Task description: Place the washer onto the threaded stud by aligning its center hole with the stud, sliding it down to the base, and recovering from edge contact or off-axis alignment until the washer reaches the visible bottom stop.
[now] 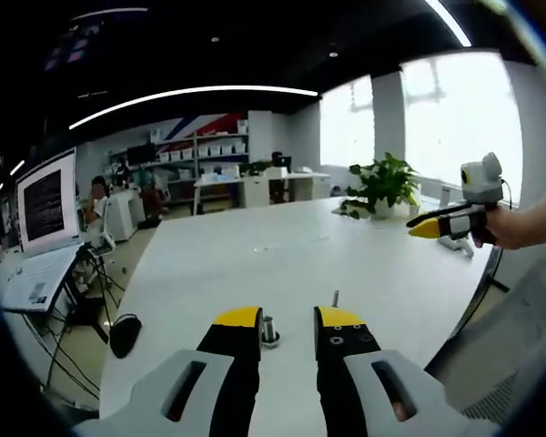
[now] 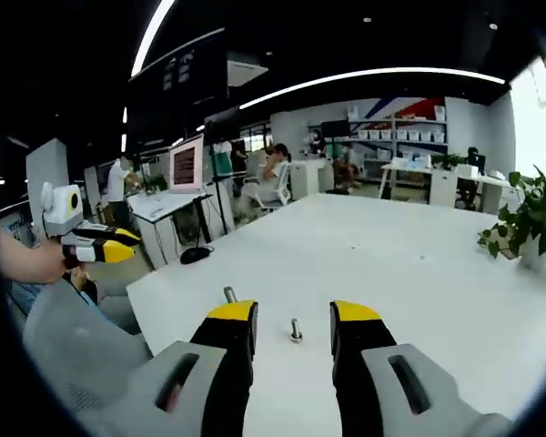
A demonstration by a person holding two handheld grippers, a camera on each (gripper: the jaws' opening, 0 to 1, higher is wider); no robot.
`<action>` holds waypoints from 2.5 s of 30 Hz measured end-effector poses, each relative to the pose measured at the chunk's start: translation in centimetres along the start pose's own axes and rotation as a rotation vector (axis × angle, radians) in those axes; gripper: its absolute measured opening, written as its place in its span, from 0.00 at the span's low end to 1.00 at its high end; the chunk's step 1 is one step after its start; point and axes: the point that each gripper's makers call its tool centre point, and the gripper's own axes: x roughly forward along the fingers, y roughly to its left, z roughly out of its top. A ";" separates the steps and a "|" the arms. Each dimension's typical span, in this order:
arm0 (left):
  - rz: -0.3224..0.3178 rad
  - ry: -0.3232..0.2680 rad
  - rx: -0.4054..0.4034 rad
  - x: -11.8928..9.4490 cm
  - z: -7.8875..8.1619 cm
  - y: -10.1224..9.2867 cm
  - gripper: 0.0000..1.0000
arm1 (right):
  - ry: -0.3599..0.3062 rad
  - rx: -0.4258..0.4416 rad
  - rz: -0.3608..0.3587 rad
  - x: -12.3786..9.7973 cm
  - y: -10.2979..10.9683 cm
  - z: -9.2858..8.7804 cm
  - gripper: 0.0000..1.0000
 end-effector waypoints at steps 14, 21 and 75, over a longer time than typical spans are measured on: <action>-0.018 -0.022 -0.001 0.0 0.4 -0.5 0.20 | -0.051 0.026 -0.009 -3.8 1.9 -0.9 0.47; -0.044 -0.017 0.014 0.2 0.4 -1.0 0.20 | 0.035 0.082 -0.026 -5.3 1.7 -2.3 0.47; -0.234 -0.080 -0.036 0.1 1.7 -4.9 0.19 | 0.118 -0.146 -0.195 -6.1 2.5 -4.3 0.43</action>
